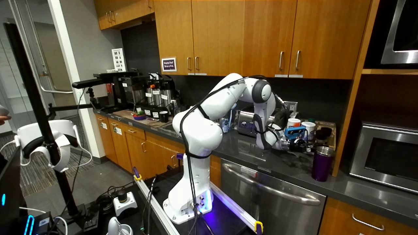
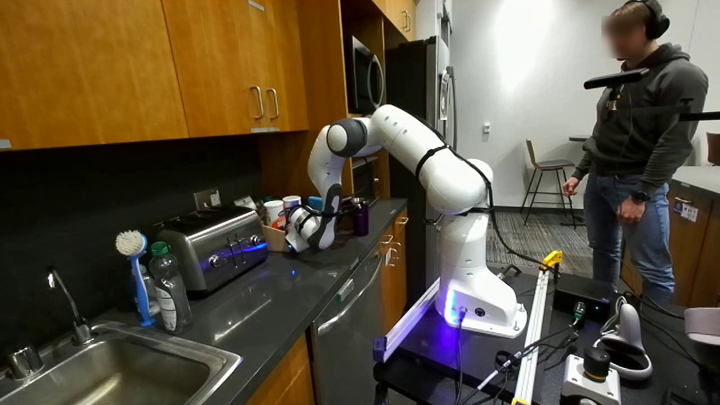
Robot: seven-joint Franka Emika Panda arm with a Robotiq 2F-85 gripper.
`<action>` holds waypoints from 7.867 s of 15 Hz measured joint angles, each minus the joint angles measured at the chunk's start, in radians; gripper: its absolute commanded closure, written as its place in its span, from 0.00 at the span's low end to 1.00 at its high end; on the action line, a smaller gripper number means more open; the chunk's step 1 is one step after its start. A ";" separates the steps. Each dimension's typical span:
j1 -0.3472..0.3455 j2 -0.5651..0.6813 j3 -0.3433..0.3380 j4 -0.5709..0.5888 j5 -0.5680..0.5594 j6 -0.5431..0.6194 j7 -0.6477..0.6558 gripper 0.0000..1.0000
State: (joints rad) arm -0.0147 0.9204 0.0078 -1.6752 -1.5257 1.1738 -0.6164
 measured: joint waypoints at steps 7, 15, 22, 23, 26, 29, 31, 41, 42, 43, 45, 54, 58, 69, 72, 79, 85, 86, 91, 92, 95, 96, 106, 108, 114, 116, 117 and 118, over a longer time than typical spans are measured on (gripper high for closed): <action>0.000 0.000 0.000 0.000 0.000 0.000 0.000 0.00; 0.000 0.000 0.000 0.000 0.000 0.000 0.000 0.00; -0.002 0.005 0.000 0.000 0.000 0.000 0.000 0.00; -0.002 0.005 0.000 0.000 0.000 0.000 0.000 0.00; -0.002 0.005 -0.001 -0.001 0.000 0.000 0.003 0.00; 0.002 -0.005 -0.005 -0.022 -0.010 -0.007 0.062 0.00; 0.011 -0.032 -0.018 -0.082 -0.076 -0.010 0.123 0.00; 0.027 -0.148 -0.041 -0.314 -0.291 -0.014 0.261 0.00; 0.027 -0.151 -0.041 -0.319 -0.292 -0.014 0.262 0.00; 0.027 -0.153 -0.041 -0.320 -0.292 -0.014 0.263 0.00; 0.027 -0.155 -0.041 -0.323 -0.292 -0.014 0.263 0.00; 0.027 -0.155 -0.041 -0.325 -0.292 -0.014 0.265 0.00; 0.037 -0.164 -0.026 -0.358 -0.318 0.002 0.301 0.00; 0.070 -0.366 -0.001 -0.670 -0.595 0.224 0.356 0.00; 0.070 -0.370 -0.001 -0.674 -0.596 0.229 0.356 0.00; 0.070 -0.373 -0.001 -0.679 -0.596 0.231 0.356 0.00; 0.070 -0.373 -0.001 -0.680 -0.596 0.231 0.356 0.00; 0.070 -0.373 -0.001 -0.680 -0.596 0.231 0.356 0.00; 0.070 -0.373 -0.001 -0.680 -0.596 0.231 0.356 0.00; 0.070 -0.373 -0.001 -0.680 -0.596 0.231 0.356 0.00; 0.070 -0.373 -0.001 -0.680 -0.596 0.231 0.356 0.00; 0.070 -0.373 -0.001 -0.680 -0.596 0.231 0.356 0.00; 0.070 -0.373 -0.001 -0.681 -0.596 0.231 0.356 0.00; 0.070 -0.373 -0.001 -0.681 -0.596 0.231 0.356 0.00; 0.070 -0.373 -0.001 -0.681 -0.596 0.231 0.356 0.00; 0.070 -0.373 -0.001 -0.681 -0.596 0.231 0.356 0.00; 0.070 -0.373 -0.001 -0.681 -0.596 0.231 0.356 0.00; 0.070 -0.373 -0.001 -0.681 -0.596 0.231 0.356 0.00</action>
State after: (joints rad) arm 0.0558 0.5471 0.0067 -2.3562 -2.1219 1.4051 -0.2607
